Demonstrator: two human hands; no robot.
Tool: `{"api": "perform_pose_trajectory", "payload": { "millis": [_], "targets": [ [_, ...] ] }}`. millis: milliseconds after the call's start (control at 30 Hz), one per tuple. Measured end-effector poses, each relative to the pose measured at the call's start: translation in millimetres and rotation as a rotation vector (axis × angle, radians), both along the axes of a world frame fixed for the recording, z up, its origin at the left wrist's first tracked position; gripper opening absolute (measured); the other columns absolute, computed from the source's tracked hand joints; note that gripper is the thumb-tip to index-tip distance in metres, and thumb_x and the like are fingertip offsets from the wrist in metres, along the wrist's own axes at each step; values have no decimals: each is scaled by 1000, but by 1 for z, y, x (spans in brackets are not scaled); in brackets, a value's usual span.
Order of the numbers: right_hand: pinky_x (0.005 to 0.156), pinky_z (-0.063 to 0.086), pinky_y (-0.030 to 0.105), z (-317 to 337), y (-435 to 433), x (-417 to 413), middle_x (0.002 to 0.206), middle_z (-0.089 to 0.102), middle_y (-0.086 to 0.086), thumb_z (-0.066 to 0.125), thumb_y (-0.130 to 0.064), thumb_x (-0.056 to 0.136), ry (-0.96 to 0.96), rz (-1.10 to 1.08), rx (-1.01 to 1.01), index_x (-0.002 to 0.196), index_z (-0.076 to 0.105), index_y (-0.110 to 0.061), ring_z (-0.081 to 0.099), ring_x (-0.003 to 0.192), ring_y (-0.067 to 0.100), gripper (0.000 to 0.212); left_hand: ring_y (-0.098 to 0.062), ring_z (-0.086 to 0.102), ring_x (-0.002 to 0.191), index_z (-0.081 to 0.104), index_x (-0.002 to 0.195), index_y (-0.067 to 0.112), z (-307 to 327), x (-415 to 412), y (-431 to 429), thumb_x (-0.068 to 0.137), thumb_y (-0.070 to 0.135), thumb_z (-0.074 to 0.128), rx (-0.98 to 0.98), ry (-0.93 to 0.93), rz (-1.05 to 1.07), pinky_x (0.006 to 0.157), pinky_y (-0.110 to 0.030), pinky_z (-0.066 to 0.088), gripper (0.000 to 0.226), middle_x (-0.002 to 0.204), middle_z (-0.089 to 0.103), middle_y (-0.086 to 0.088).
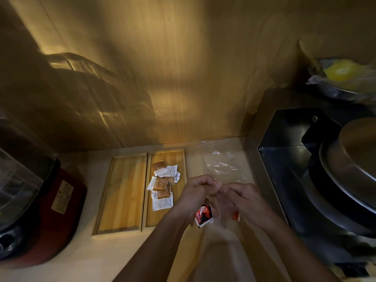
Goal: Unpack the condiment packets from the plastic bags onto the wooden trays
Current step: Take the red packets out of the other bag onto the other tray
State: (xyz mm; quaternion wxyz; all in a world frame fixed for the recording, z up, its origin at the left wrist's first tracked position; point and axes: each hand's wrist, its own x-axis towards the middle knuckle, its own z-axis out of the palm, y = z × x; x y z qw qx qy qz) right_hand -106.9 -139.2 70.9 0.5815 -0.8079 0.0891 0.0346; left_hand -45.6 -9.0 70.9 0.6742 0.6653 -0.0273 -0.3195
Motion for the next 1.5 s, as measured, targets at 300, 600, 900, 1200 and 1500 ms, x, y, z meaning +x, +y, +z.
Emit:
{"api": "perform_pose_trajectory", "payload": {
  "millis": [300,600,900,1200,1500],
  "targets": [
    [48,42,38,-11,-7,6,50,57,13,57,-21,89,92,-50,3,60,58,-22,53,42,25,29,-8,45,48,53,67,11,-6,1,-3,89,0,51,185,-234,-53,39,-11,34,24,62,50,-8],
    [56,39,32,-9,-7,11,61,57,16,55,-17,86,44,53,-285,66,55,-7,48,57,16,22,-28,62,69,57,78,8,-4,8,-2,86,8,48,553,-504,-277,64,-38,51,13,71,60,-9],
    [49,28,23,-10,3,15,51,39,-6,53,-14,81,62,79,-446,54,36,-23,37,50,8,33,-33,64,84,54,76,8,7,4,-4,79,7,47,727,-551,-339,66,-36,47,7,89,67,-18],
    [55,33,26,-10,0,12,63,50,0,52,-29,88,91,1,-531,67,50,-19,51,67,22,24,-34,60,94,57,94,-1,13,-8,-5,83,11,49,863,-566,-351,65,-31,39,18,101,64,-20],
    [55,42,19,-14,1,13,66,58,-7,60,-20,83,120,-8,-293,82,61,-11,55,61,7,9,-32,64,77,49,70,15,2,-11,-7,85,12,47,679,-488,-87,68,-43,52,16,70,58,-6]
  ]
}}
